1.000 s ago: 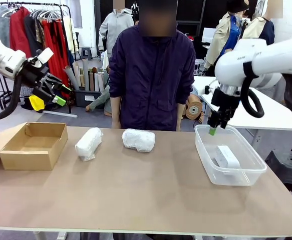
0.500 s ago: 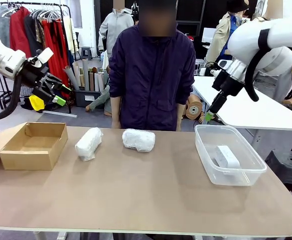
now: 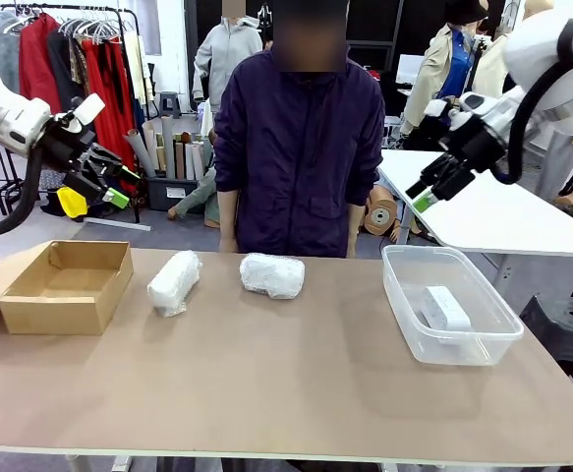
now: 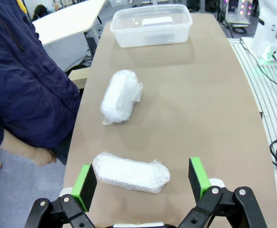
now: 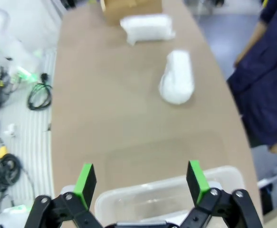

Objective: Separate and place wrapped and unwrapped clocks.
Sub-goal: Pick up the Digital clock indicated by the person.

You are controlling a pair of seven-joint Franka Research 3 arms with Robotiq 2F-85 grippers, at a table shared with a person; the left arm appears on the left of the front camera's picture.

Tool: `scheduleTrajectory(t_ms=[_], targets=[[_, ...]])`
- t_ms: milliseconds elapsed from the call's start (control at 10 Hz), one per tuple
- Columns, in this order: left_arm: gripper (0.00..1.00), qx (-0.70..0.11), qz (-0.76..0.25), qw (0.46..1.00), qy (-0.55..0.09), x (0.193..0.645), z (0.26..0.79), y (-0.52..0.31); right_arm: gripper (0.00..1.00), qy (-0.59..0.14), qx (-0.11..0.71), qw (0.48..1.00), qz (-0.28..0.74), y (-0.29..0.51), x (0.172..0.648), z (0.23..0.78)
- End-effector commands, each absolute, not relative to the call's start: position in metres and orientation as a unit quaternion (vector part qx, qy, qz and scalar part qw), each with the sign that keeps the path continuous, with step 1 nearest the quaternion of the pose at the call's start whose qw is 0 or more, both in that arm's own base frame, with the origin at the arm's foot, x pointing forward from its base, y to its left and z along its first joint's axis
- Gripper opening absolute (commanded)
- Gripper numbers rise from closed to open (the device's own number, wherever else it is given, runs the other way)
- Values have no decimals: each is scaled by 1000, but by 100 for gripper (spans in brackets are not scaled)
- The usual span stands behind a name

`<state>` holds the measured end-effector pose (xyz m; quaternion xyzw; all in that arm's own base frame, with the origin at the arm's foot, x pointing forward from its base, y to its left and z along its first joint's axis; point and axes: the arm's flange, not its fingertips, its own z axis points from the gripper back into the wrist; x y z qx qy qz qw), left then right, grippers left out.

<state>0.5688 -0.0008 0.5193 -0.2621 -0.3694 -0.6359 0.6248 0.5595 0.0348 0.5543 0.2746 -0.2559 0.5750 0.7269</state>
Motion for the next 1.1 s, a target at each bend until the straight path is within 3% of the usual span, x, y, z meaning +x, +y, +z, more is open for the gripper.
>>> scheduleTrajectory(t_ms=[0, 400, 600, 1000], targets=[[100, -261, -636, 625, -371, 569, 520, -1, 100, -301, 278, 699, 587, 16, 558, 555], [100, -261, -636, 625, -371, 569, 520, -1, 100, -328, 266, 663, 618, 15, 567, 556], [100, -261, -636, 625, -371, 569, 520, -1, 100, -338, 263, 697, 575, 12, 567, 552], [100, -261, -636, 625, -371, 569, 520, -1, 100, -314, 267, 682, 604, 13, 564, 557]])
